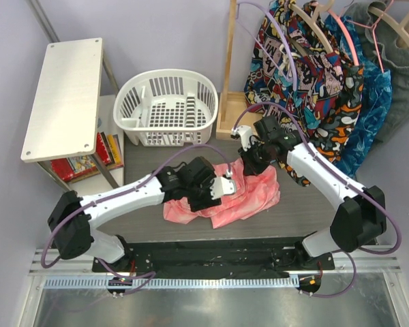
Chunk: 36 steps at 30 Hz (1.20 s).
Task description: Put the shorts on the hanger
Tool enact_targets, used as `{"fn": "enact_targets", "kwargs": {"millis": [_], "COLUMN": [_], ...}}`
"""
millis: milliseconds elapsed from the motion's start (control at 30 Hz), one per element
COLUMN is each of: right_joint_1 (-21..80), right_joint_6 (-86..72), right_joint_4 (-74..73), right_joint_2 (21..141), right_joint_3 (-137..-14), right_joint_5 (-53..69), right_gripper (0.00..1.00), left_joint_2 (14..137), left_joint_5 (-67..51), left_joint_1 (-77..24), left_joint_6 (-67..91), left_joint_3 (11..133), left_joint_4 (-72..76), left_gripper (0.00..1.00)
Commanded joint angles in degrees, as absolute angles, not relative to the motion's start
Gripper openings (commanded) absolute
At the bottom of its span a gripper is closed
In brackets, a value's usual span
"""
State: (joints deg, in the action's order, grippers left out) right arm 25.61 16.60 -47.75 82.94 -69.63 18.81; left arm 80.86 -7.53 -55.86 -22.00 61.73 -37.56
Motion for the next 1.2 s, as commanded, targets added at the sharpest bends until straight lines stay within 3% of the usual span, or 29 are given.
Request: {"fn": "enact_targets", "kwargs": {"millis": [0, 133, 233, 333, 367, 500, 667, 733, 1033, 1167], "right_joint_1": [24.1, 22.4, 22.2, 22.1, 22.1, 21.7, 20.9, 20.7, 20.7, 21.3], "right_joint_6": [13.9, 13.6, 14.1, 15.0, 15.3, 16.3, 17.8, 18.3, 20.2, 21.9], "right_joint_4": [-46.0, -46.9, -47.6, -47.9, -48.1, -48.3, -48.1, -47.7, -47.9, -50.3], "right_joint_2": [84.2, 86.0, 86.6, 86.6, 86.6, 86.0, 86.1, 86.3, 91.3, 90.8], "right_joint_3": [-70.8, -71.3, -71.5, -71.3, -71.1, -70.3, -69.2, -69.0, -70.1, -70.0], "right_joint_5": [17.8, 18.5, 18.5, 17.9, 17.8, 17.4, 16.9, 16.3, 21.1, 23.3], "right_gripper": [0.01, 0.01, 0.01, 0.01, 0.01, 0.01, 0.01, 0.06, 0.19, 0.37], "left_joint_2": [85.5, 91.2, 95.5, 95.9, 95.5, 89.8, 80.7, 79.8, 88.2, 90.6], "left_joint_5": [-2.3, 3.6, 10.4, 16.0, 17.7, 18.5, 12.8, 10.8, 9.1, 8.2], "left_joint_1": [-60.6, -62.7, -63.1, -63.1, -63.0, -60.7, -49.9, -46.5, -42.0, -41.4], "left_joint_6": [-25.3, -28.6, -30.3, -30.9, -30.7, -27.2, -17.2, -15.3, -10.1, -9.1], "left_joint_3": [64.1, 64.9, 65.6, 65.2, 65.0, 63.6, 63.5, 62.5, 58.4, 58.7], "left_joint_4": [-32.9, -32.9, -32.9, -32.6, -32.8, -35.2, -38.5, -39.1, -38.1, -38.1], "left_gripper": [0.57, 0.58, 0.51, 0.3, 0.19, 0.0, 0.0, 0.0, 0.0, 0.02]}}
